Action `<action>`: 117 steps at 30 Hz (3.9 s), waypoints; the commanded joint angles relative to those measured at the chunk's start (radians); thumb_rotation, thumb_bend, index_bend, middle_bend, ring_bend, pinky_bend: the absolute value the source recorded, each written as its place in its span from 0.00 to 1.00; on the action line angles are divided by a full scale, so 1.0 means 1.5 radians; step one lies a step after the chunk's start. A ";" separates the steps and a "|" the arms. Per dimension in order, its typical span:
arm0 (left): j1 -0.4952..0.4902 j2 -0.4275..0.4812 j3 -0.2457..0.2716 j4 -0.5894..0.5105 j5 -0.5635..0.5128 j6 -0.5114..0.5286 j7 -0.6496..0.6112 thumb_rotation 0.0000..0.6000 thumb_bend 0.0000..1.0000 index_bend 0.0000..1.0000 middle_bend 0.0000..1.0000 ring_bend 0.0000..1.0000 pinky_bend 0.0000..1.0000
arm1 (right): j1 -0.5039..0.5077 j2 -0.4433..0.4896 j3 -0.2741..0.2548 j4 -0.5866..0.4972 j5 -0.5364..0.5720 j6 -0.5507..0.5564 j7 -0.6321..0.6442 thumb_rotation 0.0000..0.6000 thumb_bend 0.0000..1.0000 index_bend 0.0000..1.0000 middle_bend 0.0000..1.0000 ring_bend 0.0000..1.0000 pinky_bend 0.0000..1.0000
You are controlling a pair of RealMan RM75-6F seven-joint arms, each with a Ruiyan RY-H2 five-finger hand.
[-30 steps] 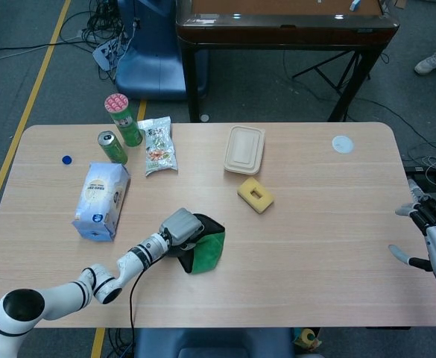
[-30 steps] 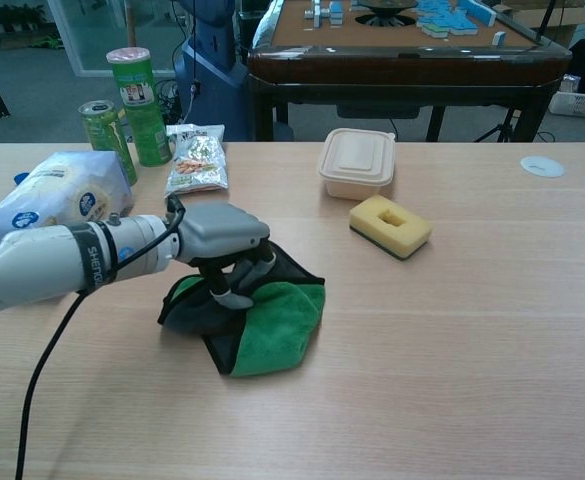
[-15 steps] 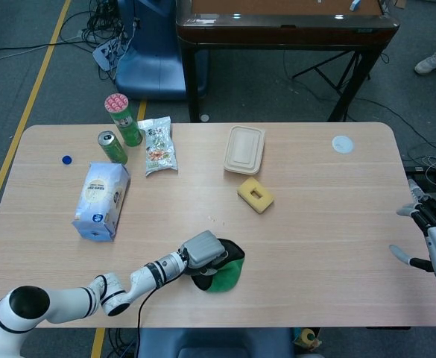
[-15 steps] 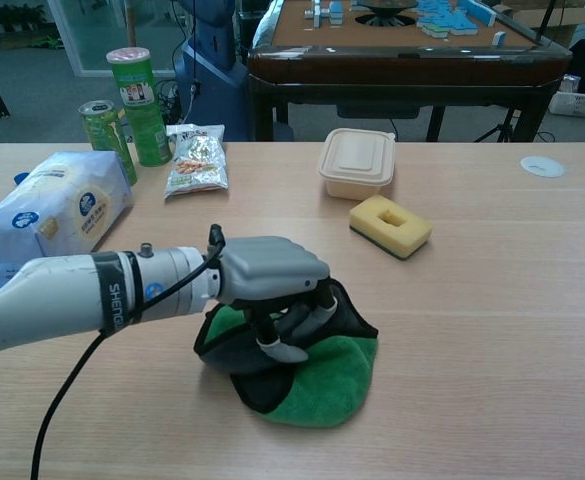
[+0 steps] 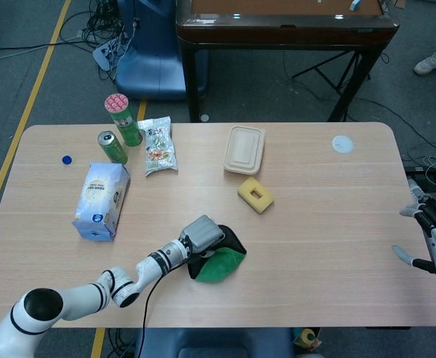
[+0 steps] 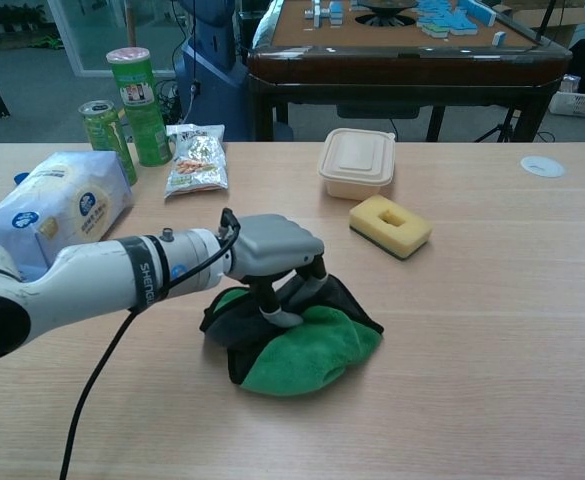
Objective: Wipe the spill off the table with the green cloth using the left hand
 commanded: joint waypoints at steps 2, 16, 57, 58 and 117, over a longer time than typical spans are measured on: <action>0.007 -0.008 -0.014 0.032 -0.025 0.002 0.031 1.00 0.31 0.65 0.72 0.74 0.98 | 0.001 -0.001 0.000 0.002 -0.001 -0.001 0.001 1.00 0.22 0.33 0.31 0.21 0.25; 0.031 0.015 -0.022 0.036 -0.063 -0.005 0.039 1.00 0.31 0.65 0.72 0.74 0.98 | 0.005 -0.002 0.001 -0.002 -0.007 -0.003 -0.002 1.00 0.22 0.33 0.31 0.21 0.25; 0.088 0.084 -0.007 -0.029 -0.074 0.070 0.159 1.00 0.30 0.65 0.72 0.74 0.98 | 0.012 -0.005 0.003 -0.007 -0.020 -0.001 -0.003 1.00 0.22 0.33 0.31 0.21 0.25; 0.093 0.095 -0.007 -0.038 -0.074 0.077 0.158 1.00 0.30 0.65 0.72 0.74 0.98 | 0.012 -0.005 0.003 -0.007 -0.021 0.000 -0.003 1.00 0.22 0.33 0.31 0.21 0.25; 0.456 0.459 0.009 -0.450 -0.164 0.461 0.095 1.00 0.20 0.00 0.00 0.03 0.24 | 0.047 -0.017 -0.004 0.020 0.000 -0.075 0.001 1.00 0.22 0.33 0.31 0.21 0.25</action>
